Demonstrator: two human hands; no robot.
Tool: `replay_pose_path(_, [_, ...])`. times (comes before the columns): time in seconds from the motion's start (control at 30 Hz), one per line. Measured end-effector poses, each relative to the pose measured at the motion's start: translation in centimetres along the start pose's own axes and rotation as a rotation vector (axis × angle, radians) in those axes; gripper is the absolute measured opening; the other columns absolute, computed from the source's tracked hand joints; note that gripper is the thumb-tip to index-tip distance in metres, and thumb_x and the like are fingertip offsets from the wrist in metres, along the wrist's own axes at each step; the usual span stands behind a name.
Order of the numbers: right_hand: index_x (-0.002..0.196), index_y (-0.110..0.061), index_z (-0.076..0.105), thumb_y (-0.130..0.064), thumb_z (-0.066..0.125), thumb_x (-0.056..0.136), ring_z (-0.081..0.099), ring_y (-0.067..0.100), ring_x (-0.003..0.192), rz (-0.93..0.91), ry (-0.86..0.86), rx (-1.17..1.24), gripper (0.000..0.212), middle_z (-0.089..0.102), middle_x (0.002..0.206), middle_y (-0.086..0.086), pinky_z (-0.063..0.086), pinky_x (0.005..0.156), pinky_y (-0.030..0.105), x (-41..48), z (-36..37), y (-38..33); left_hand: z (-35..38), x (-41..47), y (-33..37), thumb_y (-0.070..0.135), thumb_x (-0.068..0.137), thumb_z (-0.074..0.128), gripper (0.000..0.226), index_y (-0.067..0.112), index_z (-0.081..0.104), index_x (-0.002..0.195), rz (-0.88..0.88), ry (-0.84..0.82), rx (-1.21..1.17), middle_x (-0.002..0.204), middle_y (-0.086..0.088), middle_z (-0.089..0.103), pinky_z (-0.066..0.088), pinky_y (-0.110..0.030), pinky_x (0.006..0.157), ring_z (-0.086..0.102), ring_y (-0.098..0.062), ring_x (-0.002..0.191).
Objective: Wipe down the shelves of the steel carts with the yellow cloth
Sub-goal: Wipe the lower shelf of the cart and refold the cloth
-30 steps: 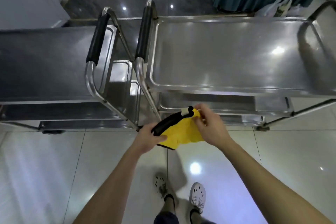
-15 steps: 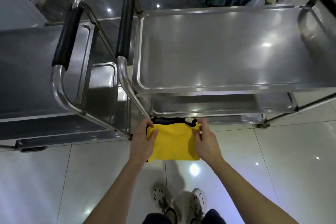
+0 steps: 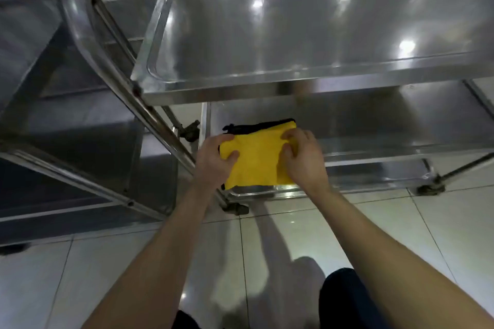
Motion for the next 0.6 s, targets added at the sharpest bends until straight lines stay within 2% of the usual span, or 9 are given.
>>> replay_pose_path(0.07, [0.138, -0.015, 0.063, -0.027, 0.053, 0.109, 0.049, 0.039, 0.138, 0.039, -0.194, -0.329, 0.032, 0.044, 0.152, 0.016, 0.044, 0.106, 0.040, 1.5, 3.9, 2.9, 1.8, 1.3, -1.4, 0.017, 0.098, 0.079, 0.049, 0.005, 0.065, 0.143, 0.037, -0.029, 0.069, 0.142, -0.016, 0.064, 0.049, -0.050, 0.114, 0.060, -0.033, 0.133])
replay_pose_path(0.13, [0.144, -0.020, 0.057, -0.045, 0.047, 0.111, 0.020, 0.041, 0.159, 0.048, -0.264, -0.536, 0.043, 0.029, 0.167, 0.019, 0.024, 0.126, 0.055, 1.5, 6.2, 5.4, 2.6, 1.0, -2.7, 0.018, 0.100, 0.076, 0.042, 0.009, 0.067, 0.140, 0.117, 0.046, 0.054, 0.140, -0.011, 0.064, 0.053, -0.050, 0.109, 0.064, -0.028, 0.127])
replay_pose_path(0.2, [0.142, -0.019, 0.058, -0.055, 0.043, 0.110, 0.014, 0.039, 0.163, -0.084, -0.149, -0.563, 0.050, 0.029, 0.170, 0.021, 0.010, 0.131, 0.061, 1.0, 6.8, 5.1, 2.3, -1.1, -4.8, 0.025, 0.102, 0.073, 0.026, 0.024, 0.070, 0.128, 0.165, 0.203, -0.043, 0.125, 0.003, 0.066, 0.061, -0.043, 0.092, 0.070, -0.013, 0.105])
replay_pose_path(0.27, [0.147, -0.023, 0.058, -0.064, 0.036, 0.107, 0.019, 0.039, 0.162, -0.248, -0.037, -0.523, 0.061, 0.034, 0.169, 0.021, 0.009, 0.131, 0.064, 0.6, 7.6, 3.2, 1.6, -4.3, -7.0, 0.040, 0.101, 0.072, 0.011, 0.039, 0.065, 0.109, 0.165, 0.408, -0.103, 0.099, 0.013, 0.066, 0.060, -0.032, 0.075, 0.069, -0.010, 0.084])
replay_pose_path(0.33, [0.159, -0.036, 0.047, -0.075, 0.023, 0.103, 0.020, 0.037, 0.162, -0.334, -0.072, -0.539, 0.072, 0.033, 0.172, 0.017, 0.012, 0.129, 0.066, 0.4, 9.8, 1.8, 0.1, -7.0, -9.8, 0.055, 0.093, 0.074, 0.024, 0.038, 0.057, 0.096, 0.089, 0.666, -0.188, 0.083, 0.011, 0.063, 0.053, -0.023, 0.069, 0.064, -0.010, 0.073])
replay_pose_path(0.4, [0.165, -0.048, 0.029, -0.085, 0.012, 0.097, 0.011, 0.038, 0.164, -0.345, -0.196, -0.620, 0.079, 0.022, 0.177, 0.012, 0.006, 0.127, 0.072, -0.1, 13.1, 1.8, -1.5, -8.2, -11.3, 0.057, 0.084, 0.083, 0.042, 0.034, 0.053, 0.101, 0.049, 0.859, -0.279, 0.089, 0.009, 0.060, 0.048, -0.019, 0.072, 0.059, -0.012, 0.076])
replay_pose_path(0.5, [0.167, -0.053, 0.011, -0.090, 0.006, 0.095, 0.005, 0.042, 0.165, -0.381, -0.186, -0.744, 0.081, 0.010, 0.180, 0.012, 0.003, 0.123, 0.076, -0.8, 14.6, 2.5, -3.4, -4.8, -10.9, 0.048, 0.079, 0.091, 0.062, 0.019, 0.056, 0.122, 0.049, 0.788, -0.431, 0.113, -0.001, 0.065, 0.053, -0.019, 0.086, 0.065, -0.013, 0.096])
replay_pose_path(0.53, [0.167, -0.054, 0.007, -0.090, 0.004, 0.095, 0.004, 0.042, 0.165, -0.382, -0.181, -0.746, 0.081, 0.008, 0.180, 0.012, 0.003, 0.123, 0.076, -0.8, 14.4, 2.6, -3.9, -2.9, -10.3, 0.049, 0.080, 0.091, 0.056, 0.022, 0.062, 0.119, 0.031, 0.696, -0.521, 0.111, 0.000, 0.070, 0.058, -0.026, 0.088, 0.070, -0.014, 0.096])
replay_pose_path(0.6, [0.165, -0.058, -0.002, -0.092, 0.001, 0.092, -0.001, 0.041, 0.165, -0.366, -0.215, -0.727, 0.080, 0.003, 0.180, 0.011, 0.001, 0.124, 0.076, -0.6, 14.0, 2.7, -4.3, 0.3, -9.6, 0.050, 0.083, 0.089, 0.028, 0.028, 0.074, 0.092, -0.029, 0.538, -0.678, 0.085, -0.002, 0.076, 0.061, -0.039, 0.079, 0.074, -0.019, 0.078])
Point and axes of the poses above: each hand's wrist, its own x-axis towards the middle knuckle, its own z-axis out of the palm, y = z × x, the point moved 9 cm from there along x, towards the middle knuckle
